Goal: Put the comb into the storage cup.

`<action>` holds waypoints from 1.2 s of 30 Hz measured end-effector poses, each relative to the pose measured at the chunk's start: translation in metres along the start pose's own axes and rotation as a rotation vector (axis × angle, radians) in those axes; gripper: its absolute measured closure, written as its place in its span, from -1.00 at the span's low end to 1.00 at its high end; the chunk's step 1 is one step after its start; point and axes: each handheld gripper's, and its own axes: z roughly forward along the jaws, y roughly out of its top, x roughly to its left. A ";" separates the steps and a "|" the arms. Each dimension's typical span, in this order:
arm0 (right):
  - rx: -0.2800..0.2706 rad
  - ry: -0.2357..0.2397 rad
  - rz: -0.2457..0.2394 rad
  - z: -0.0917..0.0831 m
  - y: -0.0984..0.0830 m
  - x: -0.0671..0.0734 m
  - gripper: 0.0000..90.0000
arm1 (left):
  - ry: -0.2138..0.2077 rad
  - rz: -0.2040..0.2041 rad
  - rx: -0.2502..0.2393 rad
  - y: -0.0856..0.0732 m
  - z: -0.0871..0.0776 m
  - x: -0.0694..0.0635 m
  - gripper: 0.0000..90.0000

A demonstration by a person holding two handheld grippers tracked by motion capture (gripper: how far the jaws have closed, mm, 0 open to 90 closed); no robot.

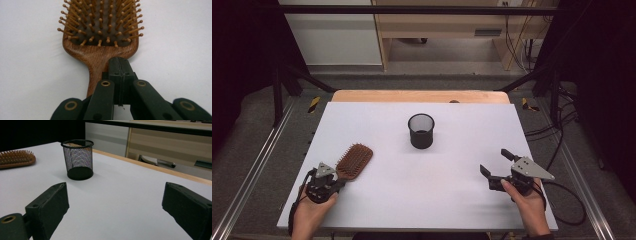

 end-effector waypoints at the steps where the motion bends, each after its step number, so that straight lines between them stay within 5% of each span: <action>1: 0.000 0.000 0.000 0.000 0.000 0.000 -0.84 | 0.000 0.000 0.000 0.000 0.000 0.000 1.00; 10: -0.002 0.001 0.002 -0.001 0.000 0.000 -0.84 | -0.036 0.003 -0.029 0.007 -0.011 -0.001 1.00; 18: -0.001 -0.003 0.002 -0.001 0.000 -0.001 -0.84 | 0.000 0.015 -0.062 0.020 -0.031 0.008 0.90; 29: 0.003 -0.002 0.003 -0.001 0.000 0.000 -0.85 | 0.062 0.054 -0.024 0.024 -0.034 0.015 -0.18; 30: 0.003 -0.002 0.003 -0.001 0.000 0.000 -0.85 | 0.067 0.052 -0.025 0.024 -0.034 0.015 -0.18; 33: 0.003 -0.001 0.002 0.000 0.000 0.000 -0.85 | 0.077 0.025 -0.003 0.024 -0.031 0.017 -0.63; 36: 0.003 0.001 0.003 -0.001 0.000 0.000 -0.85 | 0.060 0.028 0.019 0.022 -0.026 0.019 -0.78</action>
